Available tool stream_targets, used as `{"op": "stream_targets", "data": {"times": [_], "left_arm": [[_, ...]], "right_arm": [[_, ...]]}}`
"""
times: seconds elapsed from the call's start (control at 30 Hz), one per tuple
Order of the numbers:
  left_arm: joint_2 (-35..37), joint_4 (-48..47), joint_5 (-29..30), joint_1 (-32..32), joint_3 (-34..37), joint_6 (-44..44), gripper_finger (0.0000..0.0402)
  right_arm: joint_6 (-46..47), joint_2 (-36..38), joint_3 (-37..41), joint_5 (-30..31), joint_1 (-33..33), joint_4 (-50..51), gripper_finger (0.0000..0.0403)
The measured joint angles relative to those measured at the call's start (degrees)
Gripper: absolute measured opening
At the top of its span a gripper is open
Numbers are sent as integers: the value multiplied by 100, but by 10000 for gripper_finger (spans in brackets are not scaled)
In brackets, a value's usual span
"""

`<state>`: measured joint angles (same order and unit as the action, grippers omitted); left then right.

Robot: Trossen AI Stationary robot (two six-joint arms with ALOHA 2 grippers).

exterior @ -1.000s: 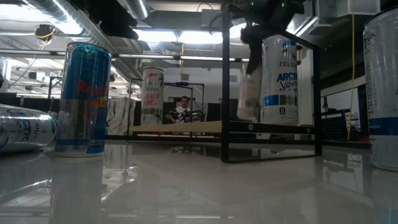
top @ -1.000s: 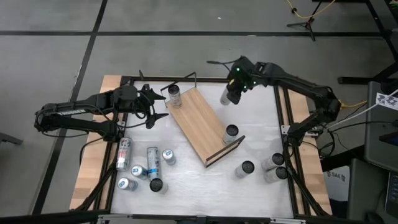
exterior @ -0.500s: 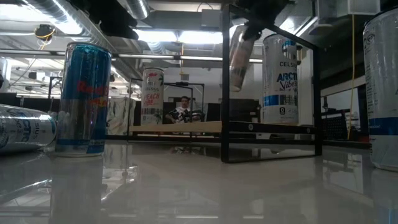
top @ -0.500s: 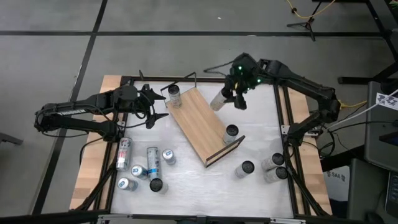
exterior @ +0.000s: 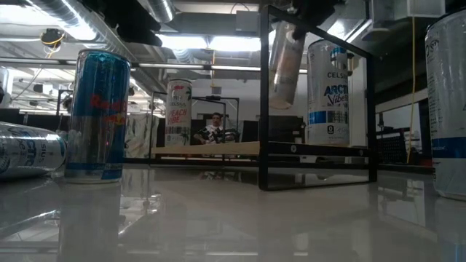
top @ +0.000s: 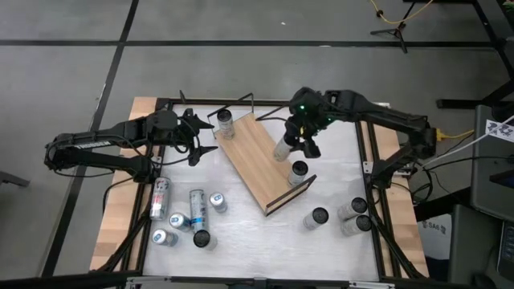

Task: Place canned beverage on shelf
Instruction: Put the top white-orange soda can on the shelf

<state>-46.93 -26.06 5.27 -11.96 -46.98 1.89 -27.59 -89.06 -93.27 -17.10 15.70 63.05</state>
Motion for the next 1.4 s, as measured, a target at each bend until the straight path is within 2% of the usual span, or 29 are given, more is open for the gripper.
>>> {"op": "stream_targets", "data": {"times": [0.53,1.4], "left_arm": [[2,0,-2,2,0,2,350],[2,2,-1,0,0,6,350]], "right_arm": [[-1040,-689,2,-50,2,347,248],[-1605,-1084,5,-31,4,288,248]]}}
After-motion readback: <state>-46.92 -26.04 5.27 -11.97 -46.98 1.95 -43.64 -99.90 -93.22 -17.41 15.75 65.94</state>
